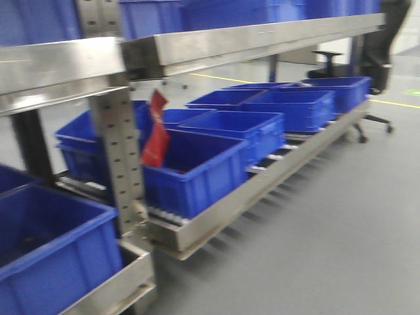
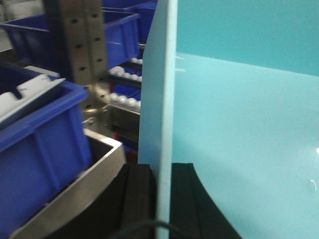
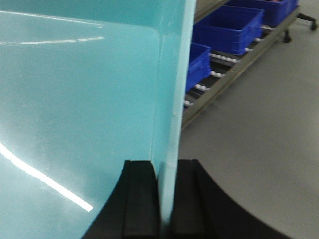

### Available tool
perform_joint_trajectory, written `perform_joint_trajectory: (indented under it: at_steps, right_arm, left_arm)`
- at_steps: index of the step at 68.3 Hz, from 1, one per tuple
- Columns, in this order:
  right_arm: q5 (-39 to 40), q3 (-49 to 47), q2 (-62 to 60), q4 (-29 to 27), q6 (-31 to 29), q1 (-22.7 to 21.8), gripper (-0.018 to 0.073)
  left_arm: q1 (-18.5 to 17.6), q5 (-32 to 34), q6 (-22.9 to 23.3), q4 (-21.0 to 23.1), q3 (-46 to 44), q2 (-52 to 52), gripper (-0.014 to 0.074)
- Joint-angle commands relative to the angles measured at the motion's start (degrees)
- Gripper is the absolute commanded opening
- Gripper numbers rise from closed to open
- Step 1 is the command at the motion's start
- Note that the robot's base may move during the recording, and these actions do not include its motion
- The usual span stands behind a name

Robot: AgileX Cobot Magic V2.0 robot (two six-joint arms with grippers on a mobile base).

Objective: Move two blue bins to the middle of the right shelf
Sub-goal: 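Drive up to the shelf, aligning the held bin with its middle level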

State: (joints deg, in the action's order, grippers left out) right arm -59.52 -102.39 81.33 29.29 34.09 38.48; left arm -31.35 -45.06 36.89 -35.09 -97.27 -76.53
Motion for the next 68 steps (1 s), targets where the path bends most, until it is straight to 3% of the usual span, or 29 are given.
perform_joint_trajectory:
  at_steps: [1,68]
  right_arm:
    - [2.6,-0.4,0.3,-0.9,-0.6,0.5,-0.0162]
    - [2.6,-0.4,0.3,-0.9,-0.6,0.5,-0.0162]
  left_arm:
    - [-1.0,7.4,0.9,2.3,-0.6,1.3,-0.0111]
    - [-1.0,7.4,0.9,2.3,-0.6,1.3,-0.0111]
